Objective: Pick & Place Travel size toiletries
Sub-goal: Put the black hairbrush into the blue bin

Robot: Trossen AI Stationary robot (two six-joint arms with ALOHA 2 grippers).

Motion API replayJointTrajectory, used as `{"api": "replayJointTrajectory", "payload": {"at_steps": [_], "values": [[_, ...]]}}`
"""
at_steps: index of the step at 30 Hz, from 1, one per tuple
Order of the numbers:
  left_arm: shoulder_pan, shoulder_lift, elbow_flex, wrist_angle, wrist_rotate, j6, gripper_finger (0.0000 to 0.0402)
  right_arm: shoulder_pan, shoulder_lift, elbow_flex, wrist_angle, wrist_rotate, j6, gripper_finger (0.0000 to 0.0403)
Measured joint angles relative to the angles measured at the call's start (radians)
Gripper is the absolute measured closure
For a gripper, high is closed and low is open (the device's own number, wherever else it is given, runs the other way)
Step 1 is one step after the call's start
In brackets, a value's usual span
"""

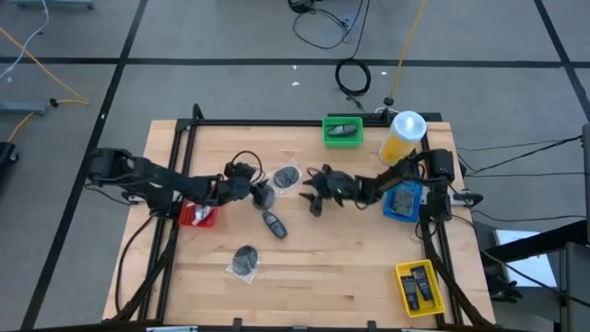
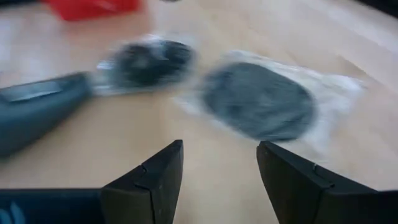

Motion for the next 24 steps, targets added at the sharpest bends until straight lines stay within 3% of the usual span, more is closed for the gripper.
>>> {"api": "replayJointTrajectory", "payload": {"at_steps": [7, 14, 24], "values": [[-0.015, 0.157, -0.020, 0.109, -0.072, 0.000, 0.0128, -0.074, 0.000, 0.251, -0.363, 0.000, -0.055, 0.0174], [-0.053, 0.267, -0.019, 0.178, -0.152, 0.007, 0.0128, -0.132, 0.007, 0.331, -0.379, -0.001, 0.032, 0.0116], [-0.053, 0.285, -0.018, 0.199, -0.152, 0.014, 0.0128, -0.164, 0.087, 0.332, -0.393, -0.001, 0.108, 0.0140]]}}
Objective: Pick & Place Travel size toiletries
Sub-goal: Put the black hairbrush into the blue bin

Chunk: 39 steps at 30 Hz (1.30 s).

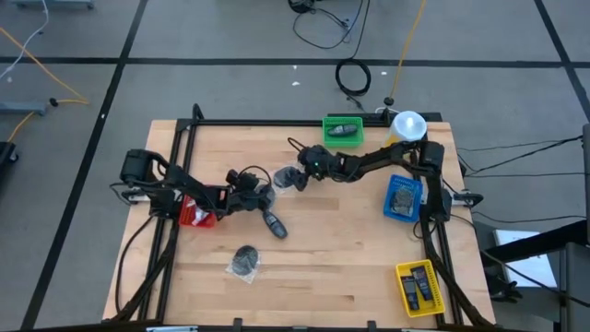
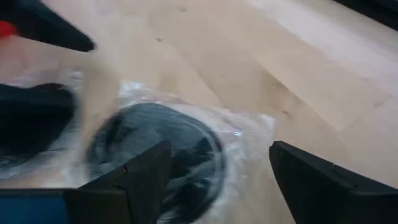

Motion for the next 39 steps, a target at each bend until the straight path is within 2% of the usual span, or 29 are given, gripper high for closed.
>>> {"api": "replayJointTrajectory", "payload": {"at_steps": [4, 6, 8, 12, 18, 21, 26, 31, 34, 39], "values": [[0.000, 0.000, 0.000, 0.002, 0.001, 0.001, 0.0128, -0.023, 0.009, 0.001, -0.025, -0.010, 0.017, 0.0164], [0.000, 0.000, 0.000, 0.012, 0.001, 0.007, 0.0128, -0.034, 0.010, 0.001, -0.050, -0.058, 0.023, 0.0182], [0.000, 0.000, 0.000, 0.012, 0.002, 0.007, 0.0128, -0.039, 0.011, 0.001, -0.065, -0.103, 0.022, 0.0207], [0.000, 0.000, 0.000, 0.014, 0.003, 0.006, 0.0128, -0.031, 0.010, 0.001, -0.074, -0.131, -0.024, 0.0273], [0.000, 0.000, 0.000, 0.016, 0.005, 0.006, 0.0128, 0.004, -0.018, 0.003, -0.146, -0.089, -0.180, 0.0386], [0.000, 0.000, 0.000, 0.017, 0.027, 0.006, 0.0128, 0.029, -0.079, 0.000, -0.263, -0.025, -0.229, 0.0394], [-0.007, 0.000, 0.000, 0.018, 0.038, 0.003, 0.0128, 0.096, -0.241, 0.000, -0.587, 0.082, -0.333, 0.0400], [-0.017, 0.000, 0.000, 0.018, 0.045, 0.003, 0.0128, 0.156, -0.441, 0.000, -1.012, 0.081, -0.423, 0.0398], [-0.018, 0.000, 0.000, 0.018, 0.045, 0.004, 0.0128, 0.164, -0.556, 0.000, -1.291, 0.075, -0.409, 0.0401], [-0.018, -0.001, 0.000, 0.018, 0.045, 0.004, 0.0128, 0.125, -0.700, 0.000, -1.703, 0.027, -0.296, 0.0402]]}}
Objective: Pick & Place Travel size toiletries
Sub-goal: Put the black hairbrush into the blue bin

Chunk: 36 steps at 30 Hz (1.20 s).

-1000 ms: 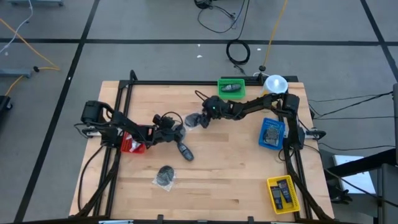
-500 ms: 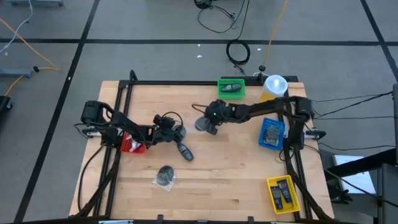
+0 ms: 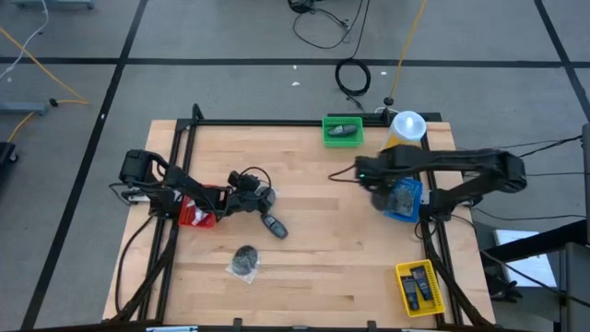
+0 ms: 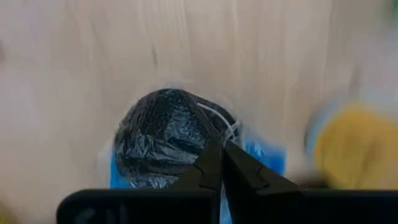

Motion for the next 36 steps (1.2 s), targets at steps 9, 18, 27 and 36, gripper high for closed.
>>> {"api": "replayJointTrajectory", "payload": {"at_steps": [9, 18, 27, 36], "values": [[0.001, 0.000, 0.000, 0.002, 0.000, 0.003, 0.0128, -0.104, -0.049, -0.016, -0.189, -0.001, -0.041, 0.0402], [0.002, 0.000, 0.000, 0.002, 0.000, 0.003, 0.0128, -0.176, -0.030, -0.205, -0.223, 0.001, -0.235, 0.0402], [0.002, 0.000, 0.000, 0.002, -0.002, 0.011, 0.0128, -0.181, -0.032, -0.295, -0.043, 0.038, -0.342, 0.0403], [0.003, 0.000, 0.000, 0.002, -0.012, 0.012, 0.0128, -0.196, -0.071, -0.295, 0.064, 0.052, -0.275, 0.0403]]}}
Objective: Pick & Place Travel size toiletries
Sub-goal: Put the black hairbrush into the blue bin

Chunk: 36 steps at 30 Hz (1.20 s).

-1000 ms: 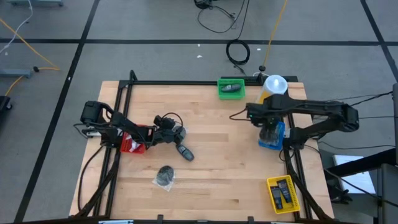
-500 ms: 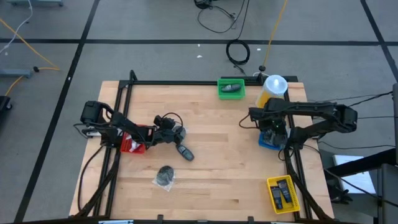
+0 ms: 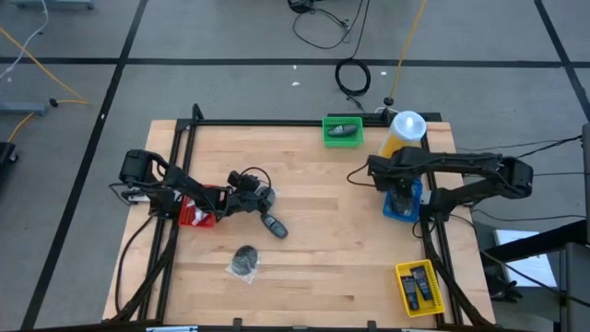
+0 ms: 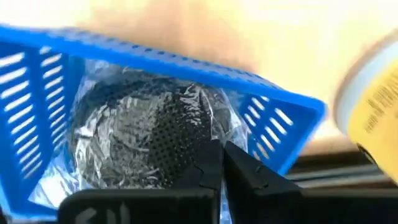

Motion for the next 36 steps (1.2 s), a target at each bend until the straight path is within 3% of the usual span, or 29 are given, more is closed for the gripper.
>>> {"api": "replayJointTrajectory", "payload": {"at_steps": [5, 12, 18, 25, 31, 36], "values": [[0.000, 0.000, 0.000, 0.000, 0.001, 0.000, 0.0128, -0.020, -0.049, -0.019, 0.055, 0.003, 0.089, 0.0403], [0.000, 0.000, 0.000, 0.000, 0.002, 0.000, 0.0128, -0.019, -0.103, -0.103, 0.160, 0.039, 0.087, 0.0390], [0.000, 0.000, 0.000, 0.001, 0.002, -0.002, 0.0128, -0.017, -0.112, -0.082, 0.143, 0.117, 0.125, 0.0324], [0.000, 0.000, 0.000, 0.007, 0.001, 0.000, 0.0128, -0.017, -0.135, 0.044, 0.056, 0.127, 0.251, 0.0236], [0.000, 0.000, 0.000, 0.007, -0.003, 0.007, 0.0128, -0.009, -0.135, 0.092, 0.192, -0.093, 0.440, 0.0208], [0.000, 0.000, 0.000, 0.008, 0.003, 0.016, 0.0128, 0.069, -0.135, -0.012, 0.601, -0.211, 0.409, 0.0211]]}}
